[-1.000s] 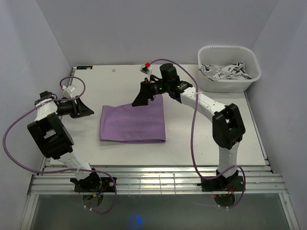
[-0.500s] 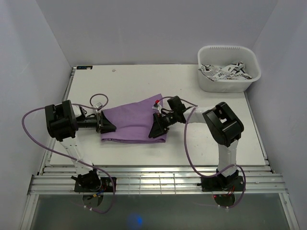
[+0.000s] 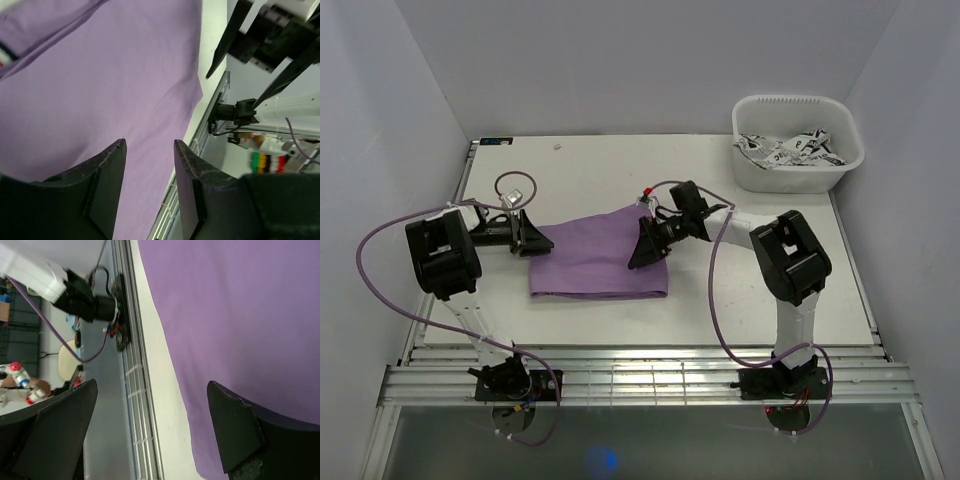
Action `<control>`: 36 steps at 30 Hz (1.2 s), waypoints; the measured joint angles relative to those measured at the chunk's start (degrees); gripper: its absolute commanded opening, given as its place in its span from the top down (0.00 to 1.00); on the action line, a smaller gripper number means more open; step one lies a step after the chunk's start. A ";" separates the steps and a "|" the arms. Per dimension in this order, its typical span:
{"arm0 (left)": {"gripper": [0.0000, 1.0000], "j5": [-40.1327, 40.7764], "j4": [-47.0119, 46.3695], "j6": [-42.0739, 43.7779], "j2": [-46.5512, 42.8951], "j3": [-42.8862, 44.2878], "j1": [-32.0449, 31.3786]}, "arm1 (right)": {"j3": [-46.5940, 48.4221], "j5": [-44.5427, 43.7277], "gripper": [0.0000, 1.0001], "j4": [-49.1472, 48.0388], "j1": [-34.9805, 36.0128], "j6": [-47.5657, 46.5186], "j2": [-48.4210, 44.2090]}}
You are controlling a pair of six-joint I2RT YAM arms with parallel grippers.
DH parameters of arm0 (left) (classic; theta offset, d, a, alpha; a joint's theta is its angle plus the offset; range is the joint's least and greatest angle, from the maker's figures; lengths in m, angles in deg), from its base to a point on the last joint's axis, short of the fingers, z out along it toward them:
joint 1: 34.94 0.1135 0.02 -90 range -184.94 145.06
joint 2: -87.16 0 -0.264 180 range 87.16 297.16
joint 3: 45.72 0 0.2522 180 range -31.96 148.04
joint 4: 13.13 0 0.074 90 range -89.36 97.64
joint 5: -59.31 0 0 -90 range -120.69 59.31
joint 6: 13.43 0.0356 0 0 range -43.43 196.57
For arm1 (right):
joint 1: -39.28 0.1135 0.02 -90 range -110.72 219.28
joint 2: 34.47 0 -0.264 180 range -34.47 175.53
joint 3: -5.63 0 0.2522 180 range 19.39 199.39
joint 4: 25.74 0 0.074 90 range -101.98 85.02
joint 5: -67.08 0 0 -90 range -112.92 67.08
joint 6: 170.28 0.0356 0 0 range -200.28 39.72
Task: Fold and stack the trousers
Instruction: Fold the trousers
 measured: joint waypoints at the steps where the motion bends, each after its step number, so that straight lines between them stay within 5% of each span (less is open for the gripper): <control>1: 0.46 -0.13 0.11 0.57 -1.60 0.87 0.07 | 2.62 -0.17 0.05 -0.39 -0.28 0.17 -0.28; 6: 0.47 -2.32 -4.44 -2.84 -6.21 3.43 0.13 | 15.76 -0.39 0.07 -7.45 -3.15 4.52 0.48; 13: 0.48 -2.03 -19.67 -16.63 3.78 3.72 0.13 | 22.51 0.02 0.11 -25.16 -8.02 17.29 16.13; 17: 0.48 -2.78 -22.75 -22.53 10.73 5.99 0.15 | 26.64 1.22 0.14 -27.87 -10.08 22.08 27.58; 24: 0.47 -1.46 -23.47 -25.92 14.69 16.22 0.11 | 31.36 -2.78 0.11 -26.53 -10.84 20.50 28.44; 31: 0.45 0.04 -12.17 -14.47 11.72 20.50 0.52 | 23.41 -2.71 0.11 -21.90 -10.84 17.97 17.05; 36: 0.47 0.35 -0.31 -1.09 -1.44 10.95 0.76 | 9.40 -1.62 0.12 -22.58 -9.22 18.40 -1.07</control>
